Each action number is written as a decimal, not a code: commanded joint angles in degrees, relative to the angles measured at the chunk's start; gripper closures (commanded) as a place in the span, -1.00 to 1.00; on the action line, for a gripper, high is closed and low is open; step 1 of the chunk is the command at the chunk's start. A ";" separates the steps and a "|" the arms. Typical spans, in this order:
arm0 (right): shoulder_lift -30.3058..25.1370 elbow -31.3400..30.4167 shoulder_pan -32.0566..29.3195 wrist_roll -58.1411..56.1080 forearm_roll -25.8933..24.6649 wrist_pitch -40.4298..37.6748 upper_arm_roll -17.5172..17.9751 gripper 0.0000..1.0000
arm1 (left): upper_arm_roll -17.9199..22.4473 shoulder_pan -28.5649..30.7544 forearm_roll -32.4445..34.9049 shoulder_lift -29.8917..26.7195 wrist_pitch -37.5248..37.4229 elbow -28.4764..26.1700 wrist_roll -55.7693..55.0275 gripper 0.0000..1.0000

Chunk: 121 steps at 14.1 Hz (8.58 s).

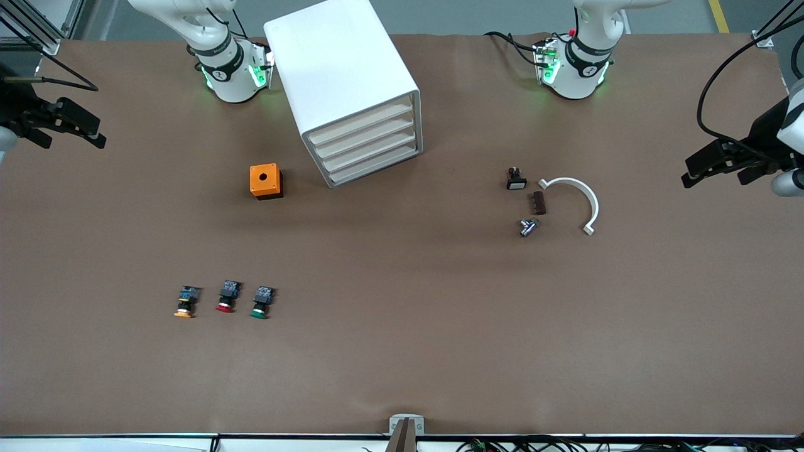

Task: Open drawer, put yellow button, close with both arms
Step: 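Reach the left gripper toward the drawer while the right gripper approaches buttons, then grasp the drawer front with the left gripper while the right grasps yellow button, then pull the drawer open with the left gripper while the right lifts button, then carry the yellow button into the open drawer with the right gripper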

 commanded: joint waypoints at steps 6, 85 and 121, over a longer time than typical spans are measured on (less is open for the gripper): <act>0.32 1.32 -0.41 -0.05 -0.18 -0.48 0.15 -1.00 | -2.12 -4.34 -19.36 6.49 -0.57 1.16 -23.47 -0.99; 23.10 2.66 10.90 43.23 4.74 12.09 0.67 1.00 | -2.39 -31.17 -63.86 47.63 -15.86 5.73 -126.96 0.82; 26.95 1.06 53.91 114.13 4.48 25.45 0.50 -0.18 | 11.67 -26.32 -46.76 42.72 -6.92 16.81 -59.83 -0.99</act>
